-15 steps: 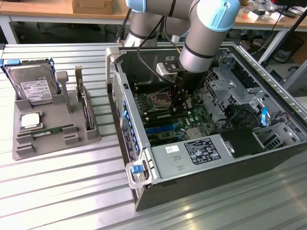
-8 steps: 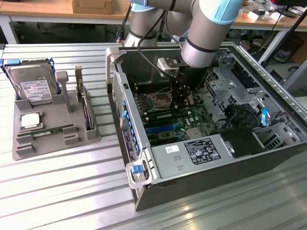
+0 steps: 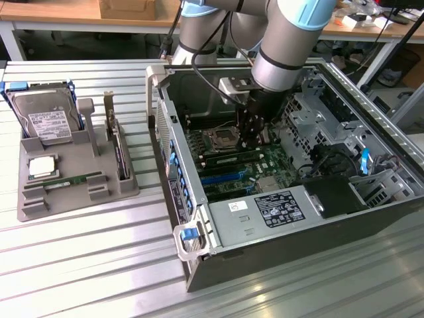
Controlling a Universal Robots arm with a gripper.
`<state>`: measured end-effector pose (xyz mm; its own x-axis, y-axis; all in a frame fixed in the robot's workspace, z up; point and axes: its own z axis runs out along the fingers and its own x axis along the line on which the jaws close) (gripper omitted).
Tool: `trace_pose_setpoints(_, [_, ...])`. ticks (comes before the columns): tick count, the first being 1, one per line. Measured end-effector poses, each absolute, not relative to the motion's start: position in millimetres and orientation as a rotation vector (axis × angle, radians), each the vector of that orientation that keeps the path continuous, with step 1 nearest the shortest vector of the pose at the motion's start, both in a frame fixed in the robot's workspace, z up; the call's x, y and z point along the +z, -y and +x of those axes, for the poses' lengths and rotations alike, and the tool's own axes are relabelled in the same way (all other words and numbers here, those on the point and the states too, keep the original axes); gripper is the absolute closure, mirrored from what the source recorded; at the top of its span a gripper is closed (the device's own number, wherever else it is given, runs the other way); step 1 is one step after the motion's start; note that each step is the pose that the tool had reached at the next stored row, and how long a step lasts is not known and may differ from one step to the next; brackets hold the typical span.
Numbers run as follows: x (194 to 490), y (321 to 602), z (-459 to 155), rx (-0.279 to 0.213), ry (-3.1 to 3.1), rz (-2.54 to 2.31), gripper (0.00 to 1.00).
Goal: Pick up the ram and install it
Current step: 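Insert the ram into the slot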
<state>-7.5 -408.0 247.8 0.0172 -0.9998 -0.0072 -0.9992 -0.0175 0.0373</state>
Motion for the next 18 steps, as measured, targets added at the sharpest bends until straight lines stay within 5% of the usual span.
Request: trace_pose_setpoints(18, [241, 408, 52, -0.108, 2.141, 2.213, 0.9])
